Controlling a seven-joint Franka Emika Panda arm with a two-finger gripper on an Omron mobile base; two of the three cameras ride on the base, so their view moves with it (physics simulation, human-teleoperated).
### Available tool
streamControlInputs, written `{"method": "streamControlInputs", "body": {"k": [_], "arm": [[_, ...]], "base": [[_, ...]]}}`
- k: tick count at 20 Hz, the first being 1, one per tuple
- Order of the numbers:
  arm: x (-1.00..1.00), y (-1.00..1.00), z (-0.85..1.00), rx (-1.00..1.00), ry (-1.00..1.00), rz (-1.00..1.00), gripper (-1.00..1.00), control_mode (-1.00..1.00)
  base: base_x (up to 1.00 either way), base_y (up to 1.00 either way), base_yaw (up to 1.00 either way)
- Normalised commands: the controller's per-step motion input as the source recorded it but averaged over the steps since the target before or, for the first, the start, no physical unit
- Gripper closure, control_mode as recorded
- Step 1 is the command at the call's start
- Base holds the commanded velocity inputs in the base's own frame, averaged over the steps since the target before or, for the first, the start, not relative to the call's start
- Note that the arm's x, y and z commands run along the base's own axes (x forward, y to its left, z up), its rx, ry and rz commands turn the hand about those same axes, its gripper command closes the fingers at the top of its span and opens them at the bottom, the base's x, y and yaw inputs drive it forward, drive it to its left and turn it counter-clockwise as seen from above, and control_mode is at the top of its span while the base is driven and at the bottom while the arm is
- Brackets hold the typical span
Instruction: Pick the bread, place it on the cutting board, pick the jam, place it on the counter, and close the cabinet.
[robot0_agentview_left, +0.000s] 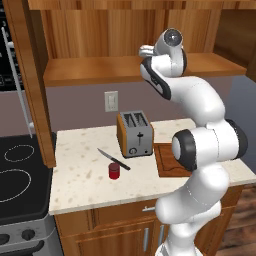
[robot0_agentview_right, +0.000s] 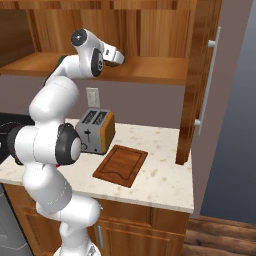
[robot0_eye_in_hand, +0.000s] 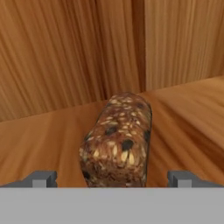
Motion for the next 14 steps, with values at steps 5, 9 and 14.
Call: {"method": "streamControlInputs", "body": {"k": [5, 9, 14], "arm": [[0.11, 0.0, -0.12, 0.0, 0.0, 0.0, -1.0, -1.0], [0.11, 0.0, -0.14, 0.0, 0.0, 0.0, -1.0, -1.0], [0.17, 0.0, -0.09, 0.0, 0.0, 0.0, -1.0, -1.0]], "base": [[0.0, 0.0, 0.0], [0.0, 0.0, 0.0], [0.0, 0.0, 0.0]]}}
